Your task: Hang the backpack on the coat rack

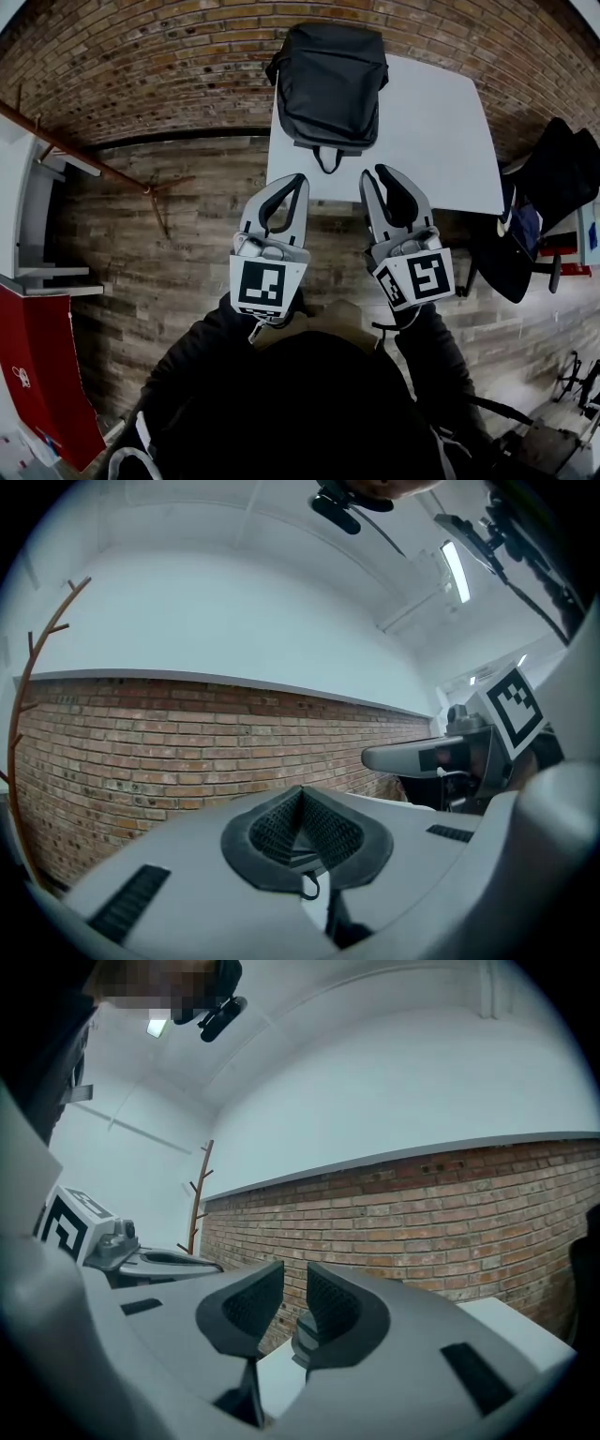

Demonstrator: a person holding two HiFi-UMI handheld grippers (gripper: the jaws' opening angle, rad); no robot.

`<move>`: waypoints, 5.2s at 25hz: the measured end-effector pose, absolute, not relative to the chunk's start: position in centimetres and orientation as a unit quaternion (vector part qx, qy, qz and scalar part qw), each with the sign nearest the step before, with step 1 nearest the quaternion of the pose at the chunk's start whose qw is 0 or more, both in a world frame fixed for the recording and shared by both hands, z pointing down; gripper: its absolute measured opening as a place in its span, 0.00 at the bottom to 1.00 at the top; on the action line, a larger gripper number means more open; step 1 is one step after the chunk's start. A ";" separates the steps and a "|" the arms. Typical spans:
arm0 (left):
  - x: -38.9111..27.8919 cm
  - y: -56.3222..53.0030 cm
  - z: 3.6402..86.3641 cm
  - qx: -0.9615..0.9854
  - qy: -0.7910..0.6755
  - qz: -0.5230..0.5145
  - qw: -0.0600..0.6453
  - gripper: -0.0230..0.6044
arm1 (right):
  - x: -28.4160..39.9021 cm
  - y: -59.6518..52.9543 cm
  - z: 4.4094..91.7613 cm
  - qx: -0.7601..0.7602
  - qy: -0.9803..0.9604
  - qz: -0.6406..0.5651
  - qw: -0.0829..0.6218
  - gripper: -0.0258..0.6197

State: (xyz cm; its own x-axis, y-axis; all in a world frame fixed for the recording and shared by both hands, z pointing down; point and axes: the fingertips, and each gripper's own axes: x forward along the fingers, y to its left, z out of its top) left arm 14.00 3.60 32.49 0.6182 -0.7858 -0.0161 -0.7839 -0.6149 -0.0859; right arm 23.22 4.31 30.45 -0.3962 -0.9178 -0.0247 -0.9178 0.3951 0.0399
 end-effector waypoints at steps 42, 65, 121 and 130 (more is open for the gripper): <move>23.3 -12.6 33.6 -0.867 0.495 -0.028 0.040 0.05 | 30.6 -10.6 36.8 0.446 -0.895 -0.005 0.007 0.17; 20.1 -14.6 45.3 -0.859 0.507 -0.015 0.060 0.05 | 26.6 -14.5 56.3 0.377 -0.874 -0.122 0.283 0.18; 17.7 -17.1 36.5 -0.880 0.475 -0.013 -0.016 0.43 | 28.7 -19.1 26.4 0.363 -0.913 -0.065 0.175 0.08; 18.9 -20.3 36.4 -0.907 0.421 -0.032 -0.008 0.44 | 28.5 -19.1 26.1 0.351 -0.917 -0.077 0.172 0.08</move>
State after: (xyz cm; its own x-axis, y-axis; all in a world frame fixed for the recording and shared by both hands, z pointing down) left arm 18.92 -20.29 36.43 0.6436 -0.7626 0.0647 -0.7636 -0.6455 -0.0125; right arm 28.52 -19.13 26.06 -0.6942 -0.6708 0.2610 -0.6179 0.7414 0.2619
